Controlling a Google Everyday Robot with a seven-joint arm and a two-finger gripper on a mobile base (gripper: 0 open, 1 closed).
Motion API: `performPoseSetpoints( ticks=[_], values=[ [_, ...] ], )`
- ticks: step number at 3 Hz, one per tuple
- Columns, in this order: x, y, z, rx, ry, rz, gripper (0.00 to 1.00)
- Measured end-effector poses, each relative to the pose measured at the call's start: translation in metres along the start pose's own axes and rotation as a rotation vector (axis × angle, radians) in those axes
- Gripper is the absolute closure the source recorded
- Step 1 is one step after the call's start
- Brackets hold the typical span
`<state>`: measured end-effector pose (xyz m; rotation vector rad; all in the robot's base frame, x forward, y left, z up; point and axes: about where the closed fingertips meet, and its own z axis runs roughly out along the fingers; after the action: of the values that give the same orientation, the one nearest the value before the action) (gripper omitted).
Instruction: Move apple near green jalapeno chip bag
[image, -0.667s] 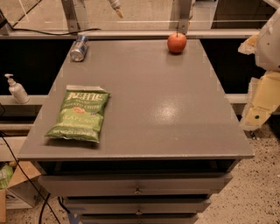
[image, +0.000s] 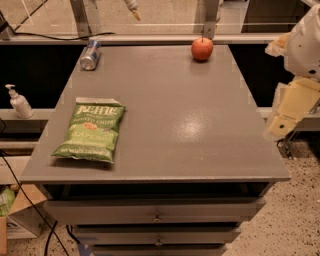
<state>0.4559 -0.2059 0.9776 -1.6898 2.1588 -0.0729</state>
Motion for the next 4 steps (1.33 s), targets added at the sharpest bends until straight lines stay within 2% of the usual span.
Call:
performPoseSetpoints(
  ticks=[1,2,3,4],
  values=[
    [-0.017,-0.032,0.020,0.035,-0.144,0.047,0.00],
    [-0.032,-0.079,0.041,0.076,-0.247,0.087,0.00],
    [-0.033,-0.086,0.043,0.084,-0.258,0.092,0.00],
    [-0.029,-0.090,0.051,0.094,-0.296,0.158,0.00]
  ],
)
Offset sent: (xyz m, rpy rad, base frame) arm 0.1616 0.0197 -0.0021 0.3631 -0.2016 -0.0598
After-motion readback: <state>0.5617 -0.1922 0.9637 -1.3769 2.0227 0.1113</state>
